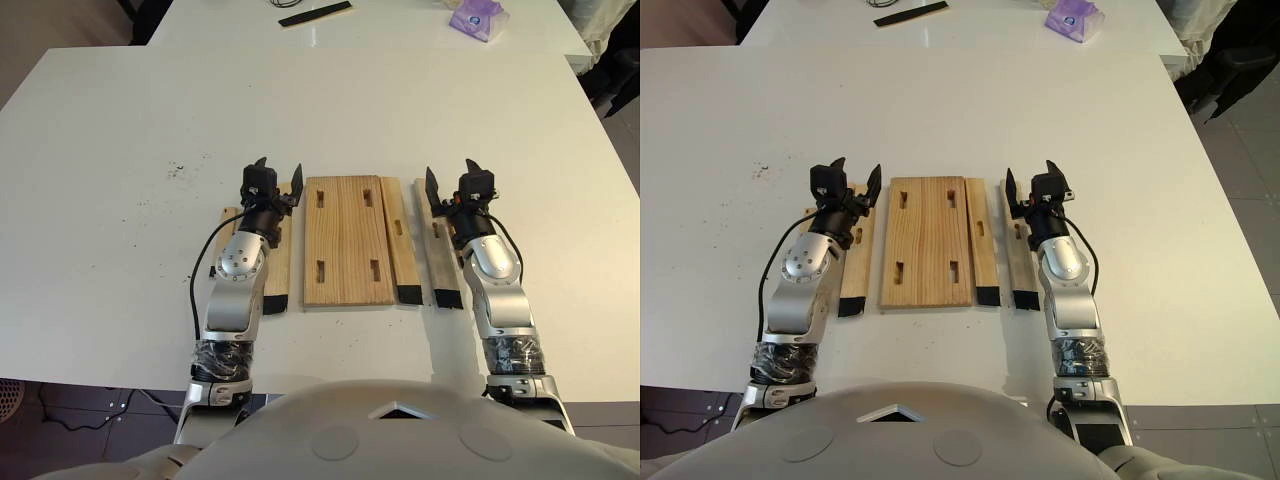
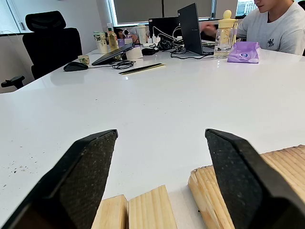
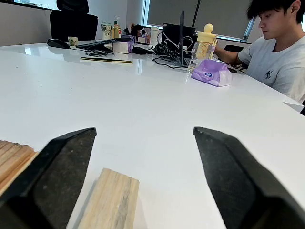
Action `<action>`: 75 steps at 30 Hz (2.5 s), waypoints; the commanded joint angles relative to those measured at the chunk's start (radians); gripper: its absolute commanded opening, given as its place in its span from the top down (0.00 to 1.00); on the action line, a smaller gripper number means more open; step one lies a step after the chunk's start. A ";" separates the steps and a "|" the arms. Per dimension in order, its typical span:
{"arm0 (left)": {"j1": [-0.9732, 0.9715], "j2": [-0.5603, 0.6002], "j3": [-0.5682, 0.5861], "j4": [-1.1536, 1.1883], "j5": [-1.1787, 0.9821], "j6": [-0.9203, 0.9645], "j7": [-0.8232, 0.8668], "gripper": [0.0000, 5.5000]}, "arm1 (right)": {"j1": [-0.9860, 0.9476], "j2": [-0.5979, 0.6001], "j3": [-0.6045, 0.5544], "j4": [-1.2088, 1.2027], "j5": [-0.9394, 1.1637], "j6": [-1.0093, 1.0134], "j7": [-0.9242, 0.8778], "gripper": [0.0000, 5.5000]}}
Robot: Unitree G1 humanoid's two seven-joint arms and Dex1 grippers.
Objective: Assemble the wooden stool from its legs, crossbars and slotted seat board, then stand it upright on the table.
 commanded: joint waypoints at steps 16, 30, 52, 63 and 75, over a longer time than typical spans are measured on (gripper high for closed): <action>-0.032 -0.002 0.004 0.043 0.013 0.002 0.031 0.38 | -0.035 -0.018 0.001 0.045 -0.011 -0.027 0.009 0.32; -0.039 0.006 0.006 0.056 0.022 0.007 0.035 0.38 | -0.039 -0.014 0.005 0.057 -0.024 -0.043 0.001 0.32; -0.033 0.016 0.003 0.051 0.037 0.024 0.034 0.38 | -0.047 -0.010 0.001 0.068 -0.026 -0.054 -0.008 0.32; 0.266 0.364 0.294 -0.240 -0.110 0.312 -0.259 0.38 | 0.111 0.035 -0.047 -0.255 -0.007 0.023 -0.100 0.32; 0.322 0.440 0.181 -0.239 -0.123 0.345 -0.381 0.38 | 0.113 0.056 -0.045 -0.280 -0.022 0.061 -0.130 0.32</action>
